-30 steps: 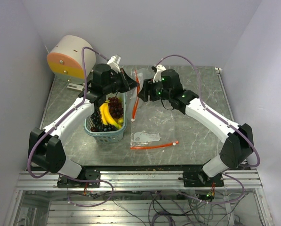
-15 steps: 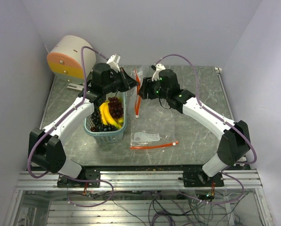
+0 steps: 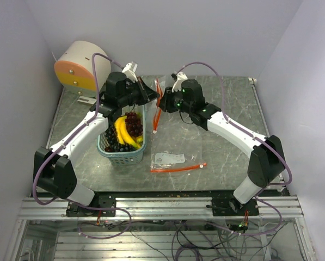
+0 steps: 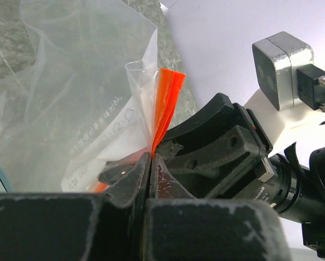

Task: Place the food in the zip-top bag and seal the zipper
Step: Open the zipper of the food storage bag.

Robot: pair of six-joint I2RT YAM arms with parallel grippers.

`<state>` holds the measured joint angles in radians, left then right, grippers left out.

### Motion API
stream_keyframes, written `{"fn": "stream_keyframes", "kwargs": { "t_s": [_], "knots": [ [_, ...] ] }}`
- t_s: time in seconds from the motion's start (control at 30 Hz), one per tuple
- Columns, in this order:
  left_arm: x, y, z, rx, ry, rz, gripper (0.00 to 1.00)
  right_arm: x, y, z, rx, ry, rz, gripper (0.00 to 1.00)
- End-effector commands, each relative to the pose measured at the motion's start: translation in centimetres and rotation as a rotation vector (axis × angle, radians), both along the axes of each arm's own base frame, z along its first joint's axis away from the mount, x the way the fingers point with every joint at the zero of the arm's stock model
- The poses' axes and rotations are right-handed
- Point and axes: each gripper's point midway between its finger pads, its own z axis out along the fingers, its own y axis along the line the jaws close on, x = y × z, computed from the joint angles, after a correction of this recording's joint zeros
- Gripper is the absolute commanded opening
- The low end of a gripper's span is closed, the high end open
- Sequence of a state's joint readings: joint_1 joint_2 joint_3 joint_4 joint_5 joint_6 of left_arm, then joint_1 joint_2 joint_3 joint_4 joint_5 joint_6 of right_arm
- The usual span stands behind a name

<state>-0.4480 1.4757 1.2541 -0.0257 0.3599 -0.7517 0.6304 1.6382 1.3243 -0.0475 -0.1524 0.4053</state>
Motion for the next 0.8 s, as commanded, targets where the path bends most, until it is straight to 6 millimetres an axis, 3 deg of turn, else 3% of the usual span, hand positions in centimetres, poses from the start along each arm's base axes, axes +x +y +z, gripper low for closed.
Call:
{"fn": "stream_keyframes", "kwargs": {
  "t_s": [0.0,0.03,0.1,0.3,0.43,0.53,0.63,0.7,0.77],
  "knots": [
    [0.1,-0.6,2.7,-0.065,-0.040,-0.036,0.07,1.1,-0.6,0.9,-0.012,-0.047,-0.064,0.16],
    [0.1,-0.5,2.6,-0.059,-0.038,-0.031,0.07,1.4,-1.3,1.0,-0.031,-0.052,-0.097,0.07],
    [0.3,0.1,2.2,-0.028,-0.033,-0.012,0.07,1.9,-3.1,1.3,-0.083,-0.067,-0.180,0.00],
    [1.7,4.9,0.1,0.225,-0.029,0.151,0.07,1.8,-9.6,1.6,-0.283,-0.062,-0.393,0.00],
    [3.0,9.6,-1.6,0.449,0.009,0.340,0.07,1.1,-11.8,2.3,-0.338,-0.051,-0.463,0.00],
    [3.9,11.7,-2.2,0.572,0.033,0.422,0.07,1.1,-13.1,3.0,-0.374,-0.040,-0.520,0.00],
    [4.7,12.0,-2.6,0.612,0.052,0.443,0.07,1.4,-12.7,4.7,-0.359,-0.054,-0.508,0.00],
    [5.0,10.5,-2.6,0.565,0.044,0.384,0.09,1.5,-10.6,6.6,-0.298,-0.089,-0.407,0.00],
    [4.9,7.9,-2.1,0.461,0.022,0.291,0.23,1.3,-8.3,8.5,-0.231,-0.118,-0.295,0.00]
  ]
}}
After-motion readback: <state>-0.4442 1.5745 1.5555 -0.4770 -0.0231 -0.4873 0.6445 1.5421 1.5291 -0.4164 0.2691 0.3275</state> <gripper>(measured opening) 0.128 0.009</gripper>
